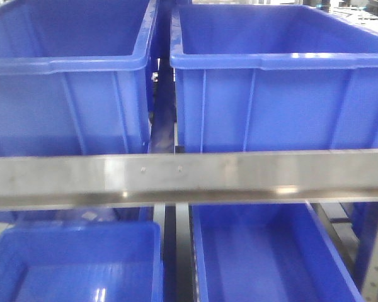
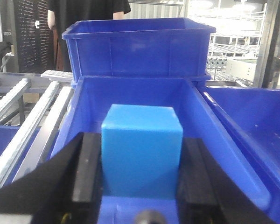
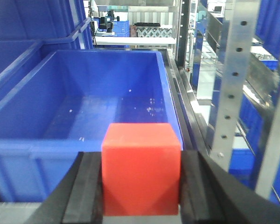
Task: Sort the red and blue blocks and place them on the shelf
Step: 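Move both held cubes over the two blue bins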
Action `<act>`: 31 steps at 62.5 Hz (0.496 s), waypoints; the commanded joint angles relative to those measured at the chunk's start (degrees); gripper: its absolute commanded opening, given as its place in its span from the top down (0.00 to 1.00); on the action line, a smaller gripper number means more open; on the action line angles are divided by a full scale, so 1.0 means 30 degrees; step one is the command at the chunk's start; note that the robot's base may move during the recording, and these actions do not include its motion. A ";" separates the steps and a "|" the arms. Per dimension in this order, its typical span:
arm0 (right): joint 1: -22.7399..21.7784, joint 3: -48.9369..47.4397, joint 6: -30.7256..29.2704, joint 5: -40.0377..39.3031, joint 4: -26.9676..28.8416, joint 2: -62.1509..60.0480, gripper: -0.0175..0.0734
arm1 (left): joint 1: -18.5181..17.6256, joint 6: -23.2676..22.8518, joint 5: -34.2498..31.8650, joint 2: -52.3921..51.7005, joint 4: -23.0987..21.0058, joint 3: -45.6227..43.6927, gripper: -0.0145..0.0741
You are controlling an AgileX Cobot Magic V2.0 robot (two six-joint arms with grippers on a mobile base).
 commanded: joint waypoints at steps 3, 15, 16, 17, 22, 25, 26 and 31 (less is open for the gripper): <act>-0.0082 -0.0536 -0.0142 -0.1787 -0.0273 0.0066 0.75 | 0.0047 -0.0021 -0.1618 0.0084 -0.0172 -0.0547 0.63; -0.0082 -0.0536 -0.0142 -0.1787 -0.0273 0.0066 0.75 | 0.0047 -0.0021 -0.1618 0.0084 -0.0172 -0.0547 0.63; -0.0082 -0.0536 -0.0142 -0.1787 -0.0273 0.0066 0.75 | 0.0047 -0.0021 -0.1618 0.0084 -0.0172 -0.0547 0.63; -0.0082 -0.0536 -0.0142 -0.1787 -0.0273 0.0066 0.75 | 0.0047 -0.0021 -0.1618 0.0084 -0.0172 -0.0547 0.63; -0.0082 -0.0536 -0.0142 -0.1787 -0.0273 0.0066 0.75 | 0.0047 -0.0021 -0.1618 0.0084 -0.0172 -0.0547 0.63; -0.0082 -0.0536 -0.0142 -0.1787 -0.0273 0.0066 0.75 | 0.0047 -0.0021 -0.1618 0.0084 -0.0172 -0.0547 0.63; -0.0082 -0.0536 -0.0142 -0.1787 -0.0273 0.0066 0.75 | 0.0047 -0.0021 -0.1618 0.0084 -0.0172 -0.0547 0.63; -0.0082 -0.0536 -0.0142 -0.1787 -0.0273 0.0066 0.75 | 0.0047 -0.0021 -0.1618 0.0084 -0.0172 -0.0547 0.63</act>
